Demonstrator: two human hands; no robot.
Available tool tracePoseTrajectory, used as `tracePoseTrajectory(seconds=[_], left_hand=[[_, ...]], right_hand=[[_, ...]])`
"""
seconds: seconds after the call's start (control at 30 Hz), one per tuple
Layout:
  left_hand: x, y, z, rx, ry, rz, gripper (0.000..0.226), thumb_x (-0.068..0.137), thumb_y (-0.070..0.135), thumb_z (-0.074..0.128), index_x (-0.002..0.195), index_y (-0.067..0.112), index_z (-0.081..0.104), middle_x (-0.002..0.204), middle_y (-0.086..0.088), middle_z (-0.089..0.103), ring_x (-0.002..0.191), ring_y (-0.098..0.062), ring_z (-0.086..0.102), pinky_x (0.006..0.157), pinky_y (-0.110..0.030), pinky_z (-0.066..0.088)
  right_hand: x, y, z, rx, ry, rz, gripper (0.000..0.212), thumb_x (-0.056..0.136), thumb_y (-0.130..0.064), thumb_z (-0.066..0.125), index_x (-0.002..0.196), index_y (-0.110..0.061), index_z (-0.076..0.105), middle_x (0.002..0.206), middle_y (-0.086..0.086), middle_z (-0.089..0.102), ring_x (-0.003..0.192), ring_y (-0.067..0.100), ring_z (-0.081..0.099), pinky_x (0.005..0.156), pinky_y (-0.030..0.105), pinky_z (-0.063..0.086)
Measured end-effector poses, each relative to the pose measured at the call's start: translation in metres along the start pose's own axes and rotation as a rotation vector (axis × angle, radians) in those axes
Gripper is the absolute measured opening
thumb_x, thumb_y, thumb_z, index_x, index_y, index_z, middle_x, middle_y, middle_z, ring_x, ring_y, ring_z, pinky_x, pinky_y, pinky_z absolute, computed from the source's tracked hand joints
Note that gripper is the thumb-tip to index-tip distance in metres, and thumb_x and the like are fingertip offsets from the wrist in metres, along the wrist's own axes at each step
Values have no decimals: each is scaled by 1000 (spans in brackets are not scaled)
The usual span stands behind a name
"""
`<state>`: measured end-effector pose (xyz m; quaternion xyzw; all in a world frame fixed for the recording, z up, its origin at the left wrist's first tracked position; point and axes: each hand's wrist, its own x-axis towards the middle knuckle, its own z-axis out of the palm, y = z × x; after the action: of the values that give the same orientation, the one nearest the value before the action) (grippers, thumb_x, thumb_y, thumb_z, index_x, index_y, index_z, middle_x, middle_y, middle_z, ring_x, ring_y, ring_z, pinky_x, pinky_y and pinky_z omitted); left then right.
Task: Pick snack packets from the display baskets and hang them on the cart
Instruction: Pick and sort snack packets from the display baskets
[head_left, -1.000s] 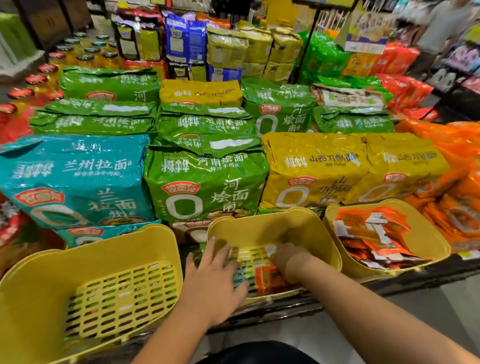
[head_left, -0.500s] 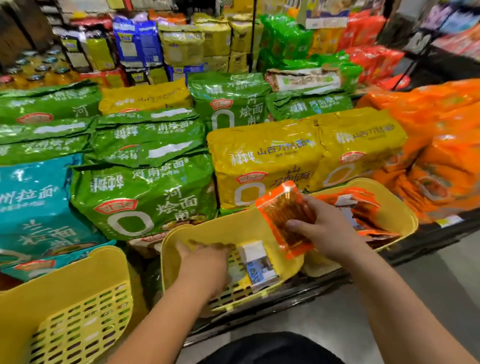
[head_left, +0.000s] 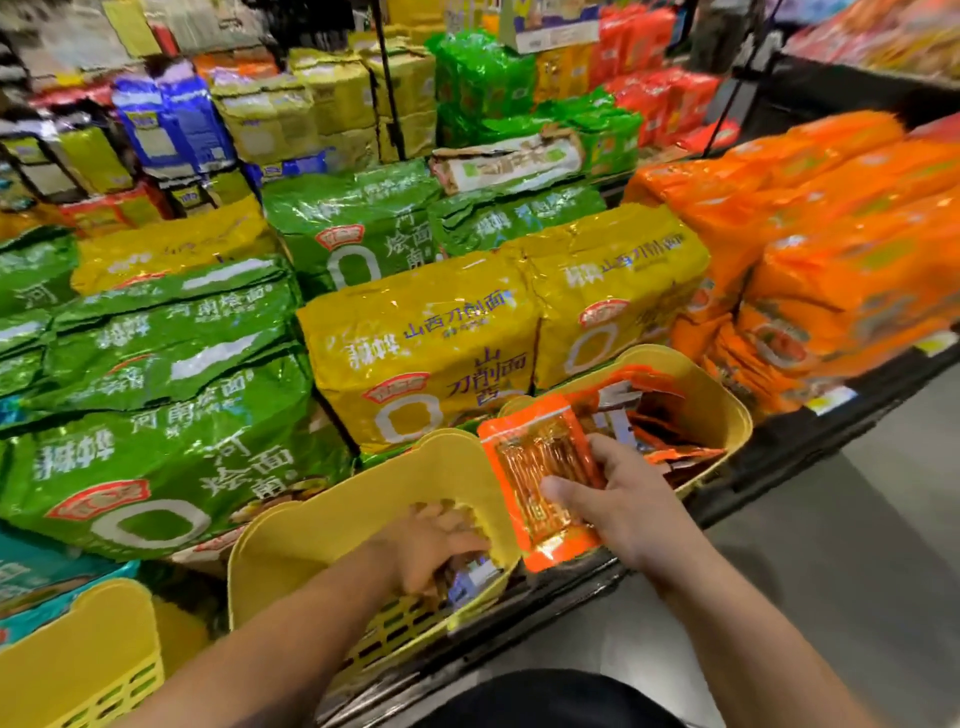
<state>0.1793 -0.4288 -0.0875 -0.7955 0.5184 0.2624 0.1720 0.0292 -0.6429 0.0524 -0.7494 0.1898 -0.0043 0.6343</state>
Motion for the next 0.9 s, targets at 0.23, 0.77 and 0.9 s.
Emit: tracePoseTrajectory(seconds=[0.23,0.77,0.9], left_hand=[[1,10,-21,-217,-2,-70,50,81,40,69,128,29,57,122,-6,56,114,-27,52,95,-41,48],[-109,32,-44,-2039,650,-455,24,85,15,70,106,4,70,100,-18,73,77,-22,70,72,-31,56],[-137,69,-49,-2087,916,-515,30,81,18,79,109,9,72,109,-24,72,91,-30,68,84,-40,55]], right_hand=[[4,7,-14,46,20,45,20,89,-22,76,108,-25,70,100,-4,77,93,19,74,93,52,56],[29,-13,0,75,-291,5,14,96,-26,69,110,-28,69,103,-9,77,96,9,73,91,41,55],[30,-14,20,128,-374,37,15,94,-19,70,108,-25,70,101,-7,78,94,12,74,90,45,57]])
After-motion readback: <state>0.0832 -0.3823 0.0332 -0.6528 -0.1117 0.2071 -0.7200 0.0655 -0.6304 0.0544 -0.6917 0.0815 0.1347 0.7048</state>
